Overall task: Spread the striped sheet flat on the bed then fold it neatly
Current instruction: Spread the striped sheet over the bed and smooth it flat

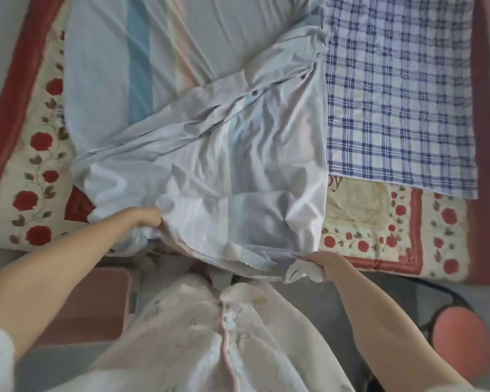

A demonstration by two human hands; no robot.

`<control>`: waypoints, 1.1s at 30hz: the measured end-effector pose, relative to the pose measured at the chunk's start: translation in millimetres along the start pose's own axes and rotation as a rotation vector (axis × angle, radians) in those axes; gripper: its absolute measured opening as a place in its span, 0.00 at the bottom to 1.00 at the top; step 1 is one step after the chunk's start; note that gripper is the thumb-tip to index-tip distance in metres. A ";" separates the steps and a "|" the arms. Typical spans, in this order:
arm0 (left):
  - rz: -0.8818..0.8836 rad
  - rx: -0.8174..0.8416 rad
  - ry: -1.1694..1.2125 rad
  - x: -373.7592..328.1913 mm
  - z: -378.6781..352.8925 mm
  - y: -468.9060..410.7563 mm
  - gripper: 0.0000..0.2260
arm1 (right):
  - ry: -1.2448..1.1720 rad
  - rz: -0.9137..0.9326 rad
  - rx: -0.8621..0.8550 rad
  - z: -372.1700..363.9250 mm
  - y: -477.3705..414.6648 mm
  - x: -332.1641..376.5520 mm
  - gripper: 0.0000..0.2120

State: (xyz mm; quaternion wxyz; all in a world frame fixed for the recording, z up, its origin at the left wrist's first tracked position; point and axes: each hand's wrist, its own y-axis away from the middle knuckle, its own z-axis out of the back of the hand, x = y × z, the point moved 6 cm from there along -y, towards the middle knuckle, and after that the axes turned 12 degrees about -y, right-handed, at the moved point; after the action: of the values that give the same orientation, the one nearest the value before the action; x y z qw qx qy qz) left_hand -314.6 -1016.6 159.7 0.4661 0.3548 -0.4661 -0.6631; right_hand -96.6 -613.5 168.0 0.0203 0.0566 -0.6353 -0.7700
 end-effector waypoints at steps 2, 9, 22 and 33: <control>0.082 -0.408 0.344 -9.8 109.4 41.2 0.05 | -0.446 0.164 0.020 32.0 16.2 79.1 0.12; -0.042 -1.679 0.660 26.9 423.0 313.1 0.13 | -1.141 1.394 -0.163 196.7 338.2 334.0 0.07; -0.098 -1.609 0.097 77.0 307.4 265.7 0.27 | -0.771 1.177 -0.612 165.7 300.6 298.4 0.03; -0.050 -0.746 -0.301 82.8 136.2 40.1 0.13 | 0.275 0.543 -0.808 83.1 90.6 229.7 0.24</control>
State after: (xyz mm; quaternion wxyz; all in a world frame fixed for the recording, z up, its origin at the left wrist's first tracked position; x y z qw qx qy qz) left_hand -452.2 -1061.3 237.6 0.4732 0.0714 -0.2474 -0.8425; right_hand -337.7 -573.4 258.2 0.3238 -0.0221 -0.2699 -0.9065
